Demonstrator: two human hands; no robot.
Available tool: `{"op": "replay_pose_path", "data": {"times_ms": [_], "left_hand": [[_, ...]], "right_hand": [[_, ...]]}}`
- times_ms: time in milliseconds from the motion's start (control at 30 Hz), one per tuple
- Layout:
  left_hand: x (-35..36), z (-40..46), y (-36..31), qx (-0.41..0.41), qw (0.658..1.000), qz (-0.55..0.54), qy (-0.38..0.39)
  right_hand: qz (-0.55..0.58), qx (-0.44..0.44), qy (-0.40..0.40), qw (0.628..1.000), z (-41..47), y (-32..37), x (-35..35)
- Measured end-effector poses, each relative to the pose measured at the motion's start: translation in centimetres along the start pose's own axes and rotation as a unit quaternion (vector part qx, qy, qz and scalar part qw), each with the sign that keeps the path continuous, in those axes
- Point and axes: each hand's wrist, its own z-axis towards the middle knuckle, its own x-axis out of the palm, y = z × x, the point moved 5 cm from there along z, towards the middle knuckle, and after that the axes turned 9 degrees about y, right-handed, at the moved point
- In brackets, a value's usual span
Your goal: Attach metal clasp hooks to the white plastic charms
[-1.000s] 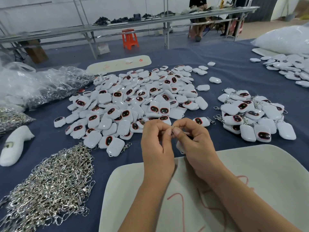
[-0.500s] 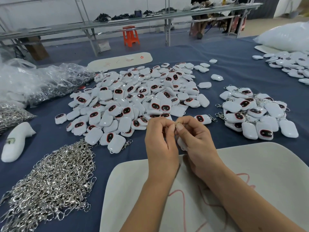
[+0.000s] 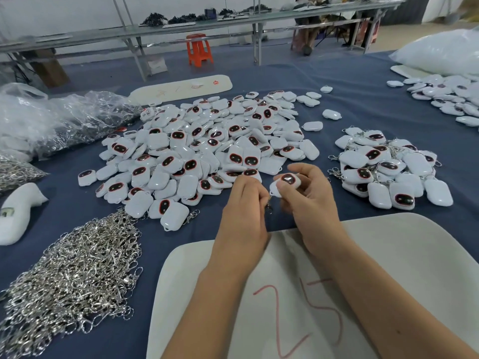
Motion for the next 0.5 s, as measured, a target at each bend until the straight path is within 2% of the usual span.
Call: {"op": "replay_pose_path", "data": {"times_ms": [233, 500], "left_hand": [[0.11, 0.03, 0.26, -0.017, 1.0, -0.005, 0.02], [0.36, 0.06, 0.64, -0.033, 0.999, 0.0, 0.01]], "right_hand": [[0.007, -0.015, 0.033, 0.999, 0.01, 0.1, 0.24], [-0.109, -0.047, 0.0, 0.993, -0.27, 0.37, 0.04]]}}
